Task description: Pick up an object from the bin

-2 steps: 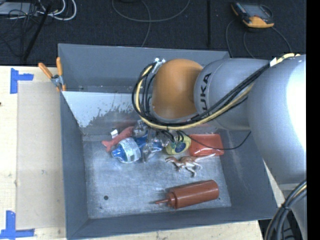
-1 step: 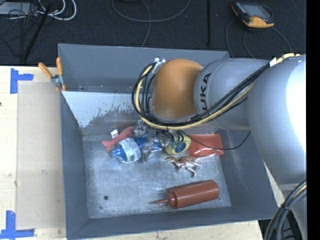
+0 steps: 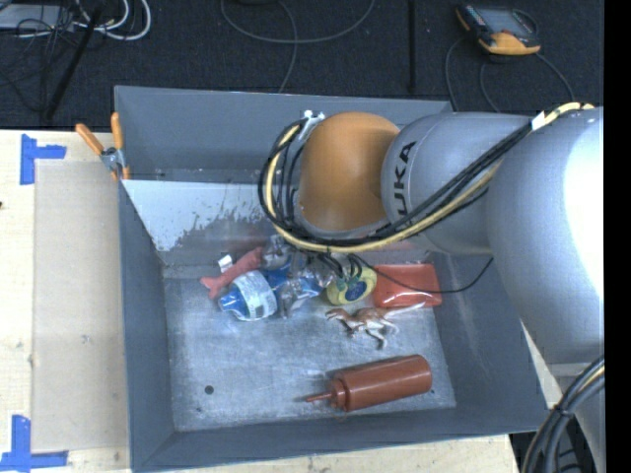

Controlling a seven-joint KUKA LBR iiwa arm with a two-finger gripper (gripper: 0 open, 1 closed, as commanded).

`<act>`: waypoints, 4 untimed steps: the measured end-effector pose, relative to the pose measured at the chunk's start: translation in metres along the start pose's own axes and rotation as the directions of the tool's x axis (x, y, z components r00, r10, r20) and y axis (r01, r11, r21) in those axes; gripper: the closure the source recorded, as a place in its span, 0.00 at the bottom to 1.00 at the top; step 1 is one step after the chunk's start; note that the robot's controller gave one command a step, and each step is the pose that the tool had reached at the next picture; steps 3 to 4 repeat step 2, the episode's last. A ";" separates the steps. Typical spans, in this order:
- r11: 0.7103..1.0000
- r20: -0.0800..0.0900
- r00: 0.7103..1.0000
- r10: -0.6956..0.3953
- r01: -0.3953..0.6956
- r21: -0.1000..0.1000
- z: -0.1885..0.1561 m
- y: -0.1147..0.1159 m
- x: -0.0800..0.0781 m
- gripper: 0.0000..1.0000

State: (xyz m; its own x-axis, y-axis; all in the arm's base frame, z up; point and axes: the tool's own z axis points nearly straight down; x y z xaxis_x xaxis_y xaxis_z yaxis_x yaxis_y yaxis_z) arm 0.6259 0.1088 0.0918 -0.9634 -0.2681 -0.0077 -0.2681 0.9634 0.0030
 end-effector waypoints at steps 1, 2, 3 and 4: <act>1.000 -0.003 1.000 0.002 -0.002 0.003 -0.036 -0.001 0.001 1.00; 1.000 -0.010 1.000 0.002 -0.002 0.002 -0.018 0.000 0.000 1.00; 1.000 -0.010 1.000 0.002 -0.002 0.002 -0.018 0.000 0.000 1.00; 1.000 -0.010 1.000 0.002 -0.002 0.002 -0.018 0.000 0.000 1.00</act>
Offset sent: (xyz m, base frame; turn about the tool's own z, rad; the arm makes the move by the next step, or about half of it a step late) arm 0.0000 -0.0001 0.0193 0.0000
